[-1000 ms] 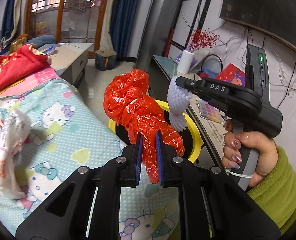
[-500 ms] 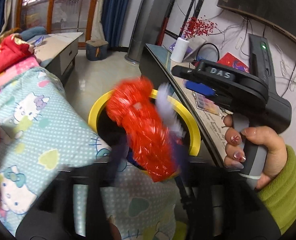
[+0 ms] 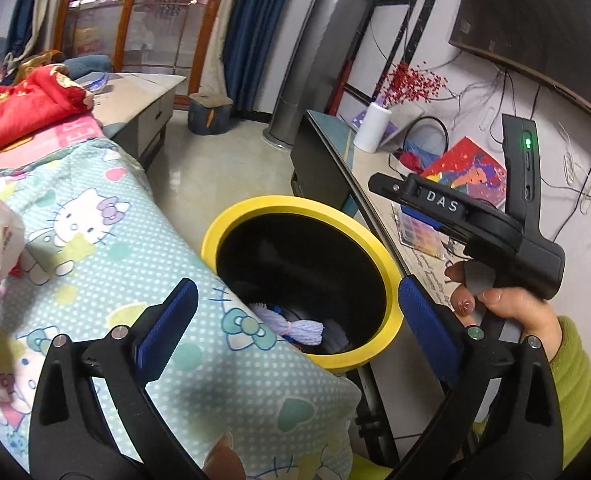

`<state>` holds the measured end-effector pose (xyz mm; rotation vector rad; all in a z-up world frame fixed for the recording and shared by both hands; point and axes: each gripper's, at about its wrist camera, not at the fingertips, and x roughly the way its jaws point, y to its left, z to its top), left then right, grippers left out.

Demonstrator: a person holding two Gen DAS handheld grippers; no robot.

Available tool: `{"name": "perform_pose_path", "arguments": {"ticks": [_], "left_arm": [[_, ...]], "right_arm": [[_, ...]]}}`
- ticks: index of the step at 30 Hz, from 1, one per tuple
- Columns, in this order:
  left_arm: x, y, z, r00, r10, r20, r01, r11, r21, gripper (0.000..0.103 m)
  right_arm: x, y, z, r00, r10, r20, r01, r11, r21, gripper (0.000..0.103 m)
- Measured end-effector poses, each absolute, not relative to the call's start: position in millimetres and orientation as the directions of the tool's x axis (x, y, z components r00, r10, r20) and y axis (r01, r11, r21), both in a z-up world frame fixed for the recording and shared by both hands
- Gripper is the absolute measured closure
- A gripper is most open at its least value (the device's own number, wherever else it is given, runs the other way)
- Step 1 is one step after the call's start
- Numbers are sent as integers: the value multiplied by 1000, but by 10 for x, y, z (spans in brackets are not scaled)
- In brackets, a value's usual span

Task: Collect trash
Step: 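Move both open tools back over the remaining trash on the bed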

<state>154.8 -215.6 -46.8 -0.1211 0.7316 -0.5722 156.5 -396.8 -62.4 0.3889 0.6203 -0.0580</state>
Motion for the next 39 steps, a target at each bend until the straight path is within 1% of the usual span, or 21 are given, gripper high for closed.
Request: {"name": "perform_pose_path", "arguments": {"ticks": [8,17,29,39], "left_arm": [[1451,-1876,-317,644,-514,-566,414,857,-307,11],[1366,-1590,-181,693,-474,-543,362,880,-306,11],[1291,-1203,-79,740,-418,-527,284,904,-319,11],[1236,-716,50,794,-347,-499,197,923,-330,11]], "right_arm": [[1514,-3740,-468,822,91,-562,117,939,324,37],[1446,-3428,-282,829,161,-536,26,946,324,28],[1326,-3047,-148,835,187,-517,-42,959,279,22],[1236,-2702,-57,830,236,-506,-122,961,249,20]]}}
